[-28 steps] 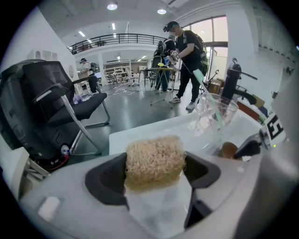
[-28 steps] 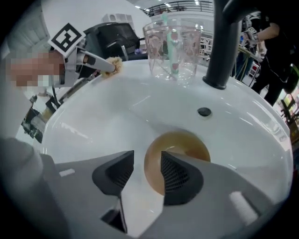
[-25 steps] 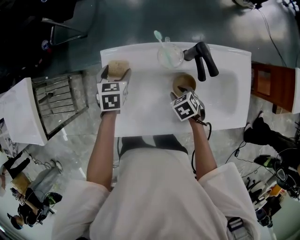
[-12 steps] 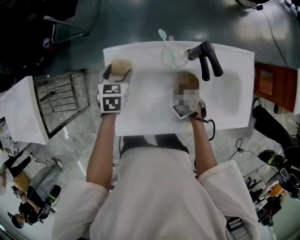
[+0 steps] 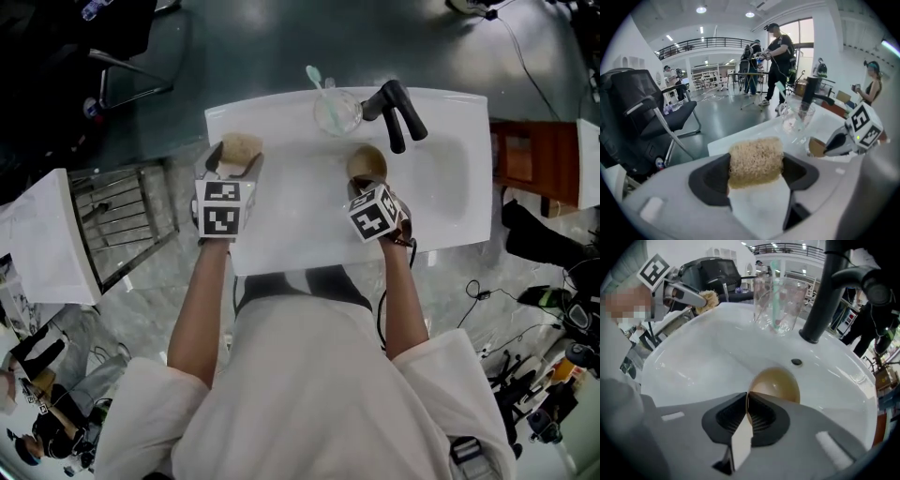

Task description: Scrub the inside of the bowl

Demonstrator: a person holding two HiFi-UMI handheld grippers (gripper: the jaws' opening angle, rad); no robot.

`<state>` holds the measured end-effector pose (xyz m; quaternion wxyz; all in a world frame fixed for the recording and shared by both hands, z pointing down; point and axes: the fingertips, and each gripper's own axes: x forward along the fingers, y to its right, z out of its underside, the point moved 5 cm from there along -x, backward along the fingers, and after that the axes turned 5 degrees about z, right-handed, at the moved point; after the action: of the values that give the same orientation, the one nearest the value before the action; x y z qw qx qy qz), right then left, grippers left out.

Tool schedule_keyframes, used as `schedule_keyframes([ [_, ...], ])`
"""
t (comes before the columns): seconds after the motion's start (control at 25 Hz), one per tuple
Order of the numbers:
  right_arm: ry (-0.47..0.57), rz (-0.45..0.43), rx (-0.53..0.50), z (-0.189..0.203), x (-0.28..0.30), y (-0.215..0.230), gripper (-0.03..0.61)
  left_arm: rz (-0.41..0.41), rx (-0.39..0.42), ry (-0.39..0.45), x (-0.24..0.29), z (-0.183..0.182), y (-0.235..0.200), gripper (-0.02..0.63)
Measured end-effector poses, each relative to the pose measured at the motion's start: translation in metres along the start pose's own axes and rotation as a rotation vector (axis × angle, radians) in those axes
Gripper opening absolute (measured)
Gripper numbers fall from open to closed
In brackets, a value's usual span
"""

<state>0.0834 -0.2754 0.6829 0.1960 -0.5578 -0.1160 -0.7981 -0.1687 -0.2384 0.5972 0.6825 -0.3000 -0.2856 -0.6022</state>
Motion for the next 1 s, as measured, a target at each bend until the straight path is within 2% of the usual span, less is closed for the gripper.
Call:
schedule_keyframes([
  [0.08,0.044,0.007,0.056,-0.007,-0.016,0.001,0.018,0.046,0.033,0.015,-0.008,-0.008,0.011,0.322],
  [0.16,0.096,0.012,0.106,-0.014,-0.036,0.002,0.018,0.114,0.073,0.065,-0.018,-0.020,0.025,0.322],
  [0.32,0.209,0.020,0.216,-0.024,-0.078,0.002,0.018,0.296,0.157,0.178,-0.042,-0.050,0.057,0.322],
  [0.52,0.333,0.001,0.351,-0.021,-0.126,-0.009,0.018,0.514,0.262,0.245,-0.072,-0.073,0.103,0.321],
  [0.8,0.514,-0.059,0.468,-0.009,-0.189,-0.035,0.018,0.816,0.400,0.276,-0.124,-0.082,0.162,0.305],
  [1.0,0.672,-0.186,0.490,0.001,-0.221,-0.064,0.018,0.955,0.523,0.284,-0.160,-0.085,0.195,0.301],
])
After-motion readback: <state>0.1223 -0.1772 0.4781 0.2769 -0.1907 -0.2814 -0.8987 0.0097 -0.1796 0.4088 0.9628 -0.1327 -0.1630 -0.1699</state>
